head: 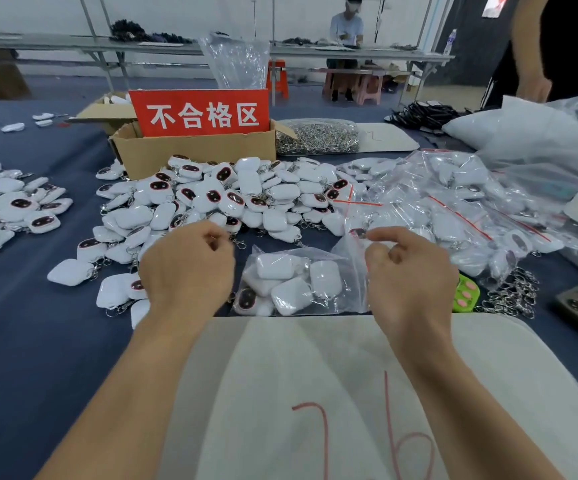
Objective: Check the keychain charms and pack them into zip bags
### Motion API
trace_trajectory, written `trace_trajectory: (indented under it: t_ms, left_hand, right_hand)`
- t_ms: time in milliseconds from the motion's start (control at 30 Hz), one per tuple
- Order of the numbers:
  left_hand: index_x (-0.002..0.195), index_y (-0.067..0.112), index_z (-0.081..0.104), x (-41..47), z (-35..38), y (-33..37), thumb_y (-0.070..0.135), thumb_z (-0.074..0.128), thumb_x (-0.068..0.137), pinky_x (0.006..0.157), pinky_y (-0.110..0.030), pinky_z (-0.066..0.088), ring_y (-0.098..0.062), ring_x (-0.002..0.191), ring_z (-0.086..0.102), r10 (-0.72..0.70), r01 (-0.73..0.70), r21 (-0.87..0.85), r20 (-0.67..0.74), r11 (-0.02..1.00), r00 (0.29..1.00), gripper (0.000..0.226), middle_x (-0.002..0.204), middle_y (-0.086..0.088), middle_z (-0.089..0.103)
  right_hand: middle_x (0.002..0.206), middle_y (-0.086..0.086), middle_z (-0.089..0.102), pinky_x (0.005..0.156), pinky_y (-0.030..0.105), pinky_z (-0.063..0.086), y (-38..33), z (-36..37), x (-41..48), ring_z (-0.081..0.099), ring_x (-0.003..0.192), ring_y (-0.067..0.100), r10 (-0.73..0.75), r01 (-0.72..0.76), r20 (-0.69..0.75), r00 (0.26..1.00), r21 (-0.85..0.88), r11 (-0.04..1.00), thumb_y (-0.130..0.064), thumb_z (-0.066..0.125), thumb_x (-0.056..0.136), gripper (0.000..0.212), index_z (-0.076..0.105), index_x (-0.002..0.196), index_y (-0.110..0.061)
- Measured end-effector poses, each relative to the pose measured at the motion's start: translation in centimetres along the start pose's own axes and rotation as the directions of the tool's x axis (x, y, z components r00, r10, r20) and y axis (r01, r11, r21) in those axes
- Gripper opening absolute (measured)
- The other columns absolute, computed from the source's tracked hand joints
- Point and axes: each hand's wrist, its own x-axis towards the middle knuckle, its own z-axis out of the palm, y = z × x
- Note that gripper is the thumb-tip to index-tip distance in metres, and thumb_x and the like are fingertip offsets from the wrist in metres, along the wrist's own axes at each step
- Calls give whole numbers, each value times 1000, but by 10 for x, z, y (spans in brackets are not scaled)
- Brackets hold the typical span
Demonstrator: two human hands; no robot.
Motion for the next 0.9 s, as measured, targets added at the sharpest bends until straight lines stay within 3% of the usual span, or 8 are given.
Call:
trace_trajectory:
  t_ms: [100, 233, 367, 500, 567, 667, 800, 900]
  left_hand:
    - [100, 37, 75, 10, -5, -17, 13, 63, 78, 72, -30, 40, -27, 100, 62, -92, 37, 259, 206, 965, 974, 34, 100, 4, 72]
    - [93, 30, 74, 6, -6, -8, 15, 61, 77, 65, -28, 35, -23, 86, 55, -68, -63, 409, 297, 910, 952, 25, 98, 4, 71]
    - [101, 31, 73, 4, -8, -9, 13, 63, 82, 70, -29, 40, -25, 98, 62, -59, -106, 426, 355, 899, 933, 28, 104, 2, 69]
    - [104, 30, 74, 7, -12, -15, 9, 57, 84, 74, -32, 41, -29, 103, 58, -88, -55, 366, 362, 929, 928, 34, 112, -3, 70]
    - [114, 30, 72, 8, -12, -20, 14, 55, 89, 82, -35, 44, -32, 115, 54, -90, -64, 396, 357, 916, 930, 33, 122, -6, 68]
    - [130, 23, 62, 6, -8, -24, 30, 55, 98, 86, -37, 42, -32, 121, 55, -83, -114, 475, 375, 873, 923, 34, 133, -8, 60]
    - [128, 23, 64, 5, -1, -24, 18, 66, 91, 78, -34, 37, -32, 113, 59, -18, -59, 265, 279, 962, 960, 37, 125, -6, 66]
    - [122, 33, 69, -1, -3, -7, 18, 78, 82, 81, -25, 40, -17, 100, 59, 76, -62, -101, 144, 993, 987, 43, 109, 8, 71]
  right_hand:
    - [50, -6, 52, 57, 12, 38, -8, 1, -9, 48, 52, 13, -129, 131, -42, 991, 50, 990, -15, 60, 86, 18, 72, 88, -28]
    - [70, -21, 67, 72, 19, 50, -11, 12, -23, 60, 67, 5, -184, 220, 299, 936, -93, 971, -19, 57, 90, 23, 74, 98, -31]
    - [87, -19, 72, 80, 30, 55, -2, 17, -22, 59, 67, 0, -72, 200, 473, 878, -226, 953, -12, 58, 89, 29, 73, 100, -33]
    - [81, -22, 71, 72, 25, 53, 1, 17, -22, 63, 70, 2, -88, 178, 368, 926, -218, 960, -20, 56, 88, 24, 73, 92, -37]
    - [76, -28, 68, 65, 12, 44, 0, 17, -21, 62, 72, -1, -131, 177, 248, 960, -175, 968, -25, 54, 83, 23, 72, 89, -39]
    - [78, -30, 68, 71, 3, 38, -3, 15, -19, 60, 80, 2, -218, 230, 121, 968, -91, 969, -26, 55, 78, 28, 69, 96, -42]
    - [75, -23, 68, 74, 7, 40, -5, 16, -24, 62, 81, 5, -250, 256, 129, 960, -28, 966, -25, 57, 80, 28, 69, 99, -42]
    - [70, -24, 68, 64, 11, 43, -6, 17, -28, 59, 63, 4, -253, 246, 195, 948, 57, 968, -23, 59, 81, 19, 74, 87, -33]
